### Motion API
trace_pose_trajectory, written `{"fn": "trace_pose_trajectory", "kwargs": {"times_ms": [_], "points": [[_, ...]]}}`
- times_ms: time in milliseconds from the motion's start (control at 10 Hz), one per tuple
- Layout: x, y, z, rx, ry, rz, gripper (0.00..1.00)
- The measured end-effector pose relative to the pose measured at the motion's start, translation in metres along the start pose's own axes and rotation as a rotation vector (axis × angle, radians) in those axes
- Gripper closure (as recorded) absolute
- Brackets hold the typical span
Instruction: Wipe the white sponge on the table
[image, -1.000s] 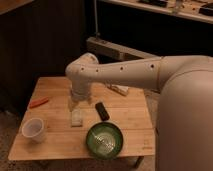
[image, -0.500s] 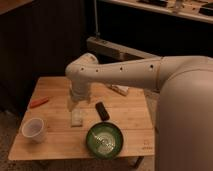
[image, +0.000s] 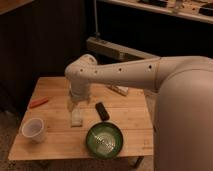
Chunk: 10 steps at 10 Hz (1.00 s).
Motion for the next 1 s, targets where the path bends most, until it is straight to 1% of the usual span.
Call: {"fn": "trace_pose_trajectory", "kwargs": {"times_ms": [100, 300, 600, 800, 1000], "points": [[-0.002, -0.001, 0.002, 0.012, -0.013, 0.015, 0.35], [-0.017, 0.006, 0.019, 0.035, -0.042, 0.028, 0.35], [-0.028, 0.008, 0.040, 0.066, -0.062, 0.036, 0.35], [-0.033, 0.009, 0.054, 0.078, -0.056, 0.025, 0.35], [-0.038, 0.002, 0.077, 0.085, -0.027, 0.017, 0.35]]}}
